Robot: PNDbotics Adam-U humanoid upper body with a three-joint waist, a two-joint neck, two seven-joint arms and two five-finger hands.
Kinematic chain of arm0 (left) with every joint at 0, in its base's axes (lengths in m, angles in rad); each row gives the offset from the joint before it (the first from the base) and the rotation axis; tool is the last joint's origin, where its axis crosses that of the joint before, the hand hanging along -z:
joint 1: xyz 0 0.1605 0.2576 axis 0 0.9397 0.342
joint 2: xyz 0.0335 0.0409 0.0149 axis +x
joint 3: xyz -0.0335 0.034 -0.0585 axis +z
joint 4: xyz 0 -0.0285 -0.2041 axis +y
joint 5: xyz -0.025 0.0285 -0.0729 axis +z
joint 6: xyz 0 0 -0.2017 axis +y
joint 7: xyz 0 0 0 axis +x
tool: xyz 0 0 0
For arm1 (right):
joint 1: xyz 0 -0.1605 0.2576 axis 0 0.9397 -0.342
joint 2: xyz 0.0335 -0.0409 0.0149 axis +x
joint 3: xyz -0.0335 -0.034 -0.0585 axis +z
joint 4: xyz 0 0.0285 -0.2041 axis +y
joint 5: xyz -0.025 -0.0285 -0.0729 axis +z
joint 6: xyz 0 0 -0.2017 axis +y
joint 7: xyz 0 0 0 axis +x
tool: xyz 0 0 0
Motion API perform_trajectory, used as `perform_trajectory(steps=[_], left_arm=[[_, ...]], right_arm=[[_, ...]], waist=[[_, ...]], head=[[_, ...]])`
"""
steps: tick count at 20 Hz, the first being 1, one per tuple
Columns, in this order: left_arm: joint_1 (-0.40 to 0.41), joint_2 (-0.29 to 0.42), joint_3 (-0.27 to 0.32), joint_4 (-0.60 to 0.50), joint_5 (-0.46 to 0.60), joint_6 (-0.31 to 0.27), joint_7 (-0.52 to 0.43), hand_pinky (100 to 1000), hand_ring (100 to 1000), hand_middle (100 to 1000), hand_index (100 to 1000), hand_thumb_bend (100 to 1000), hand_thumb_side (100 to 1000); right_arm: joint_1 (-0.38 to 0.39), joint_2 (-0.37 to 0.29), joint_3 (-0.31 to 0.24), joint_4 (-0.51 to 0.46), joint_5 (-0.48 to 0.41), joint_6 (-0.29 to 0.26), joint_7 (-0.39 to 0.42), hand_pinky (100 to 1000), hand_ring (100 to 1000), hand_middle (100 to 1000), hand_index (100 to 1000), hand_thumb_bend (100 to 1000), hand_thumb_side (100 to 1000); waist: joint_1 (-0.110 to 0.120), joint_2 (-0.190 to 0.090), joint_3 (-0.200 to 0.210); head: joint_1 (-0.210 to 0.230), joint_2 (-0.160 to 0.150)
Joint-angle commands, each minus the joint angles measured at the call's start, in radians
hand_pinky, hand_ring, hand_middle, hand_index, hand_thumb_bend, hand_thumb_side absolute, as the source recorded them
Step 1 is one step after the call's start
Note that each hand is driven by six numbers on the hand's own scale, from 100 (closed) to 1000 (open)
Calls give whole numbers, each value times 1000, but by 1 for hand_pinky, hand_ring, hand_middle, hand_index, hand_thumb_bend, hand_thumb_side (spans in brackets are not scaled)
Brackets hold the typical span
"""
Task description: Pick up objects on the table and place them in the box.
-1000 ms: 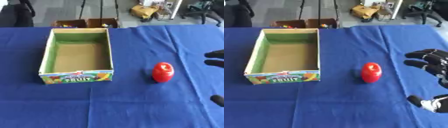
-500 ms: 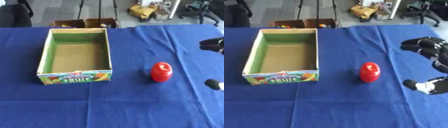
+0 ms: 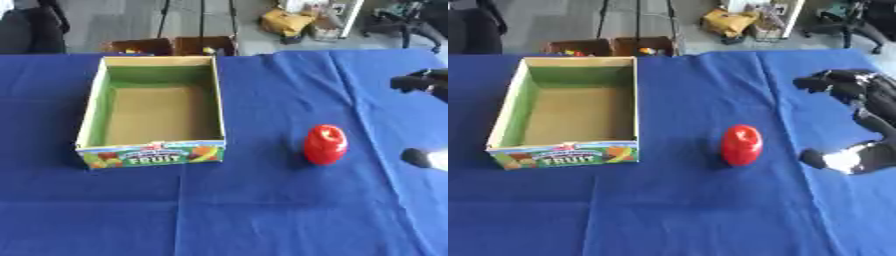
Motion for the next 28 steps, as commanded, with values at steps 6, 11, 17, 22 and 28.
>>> perform_trajectory(steps=[6, 11, 17, 22, 28], left_arm=[[-14, 5, -3, -19, 8, 2, -21, 660, 658, 756, 926, 100, 921], [-16, 4, -3, -19, 9, 2, -27, 659, 656, 756, 926, 100, 921], [-19, 3, -5, -19, 10, 4, -30, 660, 657, 756, 926, 100, 920], [-21, 1, -8, -19, 13, 6, -29, 662, 659, 756, 926, 100, 919], [-25, -2, -12, -19, 17, 10, -28, 664, 661, 756, 926, 100, 915]], right_arm=[[-173, -60, 53, 194, -130, -15, 124, 620, 645, 712, 939, 594, 1000], [-213, -61, 57, 241, -167, -55, 175, 626, 664, 720, 942, 596, 1000], [-236, -49, 71, 239, -170, -67, 211, 632, 693, 728, 946, 600, 1000], [-262, -24, 95, 205, -170, -73, 247, 638, 699, 738, 950, 607, 1000], [-295, 4, 126, 226, -110, -77, 249, 651, 713, 751, 945, 614, 1000]], waist=[[-4, 1, 14], [-4, 8, 18], [-5, 9, 21], [-7, 4, 23], [-10, -1, 38]], head=[[-33, -20], [-42, -26], [-47, -25], [-53, -20], [-66, -20]])
